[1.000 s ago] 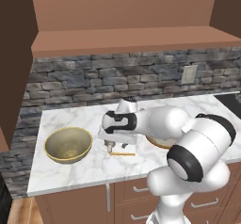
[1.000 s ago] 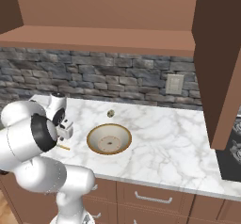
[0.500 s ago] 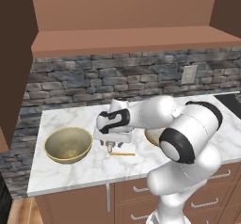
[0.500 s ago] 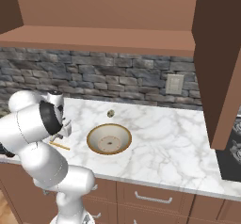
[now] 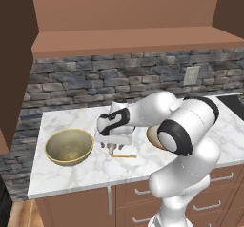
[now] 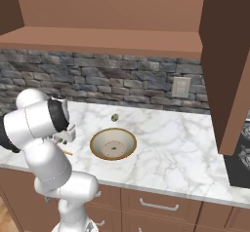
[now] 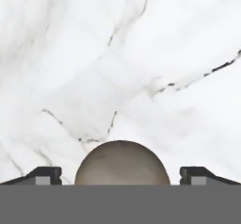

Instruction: Pick both bowls and place them on the counter. Then place the mushroom in one bowl and place the cream cheese stick in the other bowl.

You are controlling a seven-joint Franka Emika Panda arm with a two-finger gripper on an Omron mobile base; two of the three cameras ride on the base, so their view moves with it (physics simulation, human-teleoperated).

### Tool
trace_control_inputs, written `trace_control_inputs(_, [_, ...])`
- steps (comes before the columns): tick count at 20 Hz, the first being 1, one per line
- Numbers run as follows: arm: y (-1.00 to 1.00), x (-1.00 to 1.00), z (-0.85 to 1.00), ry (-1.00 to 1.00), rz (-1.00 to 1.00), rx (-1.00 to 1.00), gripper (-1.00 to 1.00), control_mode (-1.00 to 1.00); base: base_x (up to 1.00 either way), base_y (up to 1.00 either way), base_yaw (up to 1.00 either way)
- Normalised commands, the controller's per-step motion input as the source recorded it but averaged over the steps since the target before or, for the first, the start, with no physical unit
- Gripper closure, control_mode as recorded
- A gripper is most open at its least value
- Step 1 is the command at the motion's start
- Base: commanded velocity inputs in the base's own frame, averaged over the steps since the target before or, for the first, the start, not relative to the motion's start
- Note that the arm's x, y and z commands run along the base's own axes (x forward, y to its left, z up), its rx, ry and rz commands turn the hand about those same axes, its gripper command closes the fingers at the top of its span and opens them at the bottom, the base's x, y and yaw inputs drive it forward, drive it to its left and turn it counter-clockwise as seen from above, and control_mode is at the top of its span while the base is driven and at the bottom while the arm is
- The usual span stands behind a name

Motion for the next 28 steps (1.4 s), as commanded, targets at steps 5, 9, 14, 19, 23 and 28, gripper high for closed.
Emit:
trace_control_inputs(5, [0.02,0.00,-0.22,0.01,0.00,-0.01,1.00,-1.00,0.00,0.00,0.00])
trace_control_inputs(9, [0.03,0.00,-0.05,0.00,0.00,-0.01,1.00,-1.00,0.00,0.00,0.00])
trace_control_inputs(14, [0.00,-0.08,0.27,0.00,-0.04,0.00,1.00,-1.00,0.00,0.00,0.00])
trace_control_inputs(19, [-0.02,-0.18,0.67,0.00,-0.08,-0.01,1.00,-1.00,0.00,0.00,0.00])
trace_control_inputs(23, [0.00,-0.26,0.82,0.00,-0.08,0.00,1.00,-1.00,0.00,0.00,0.00])
trace_control_inputs(28, [0.07,-0.19,0.82,0.00,-0.05,-0.01,1.00,-1.00,0.00,0.00,0.00])
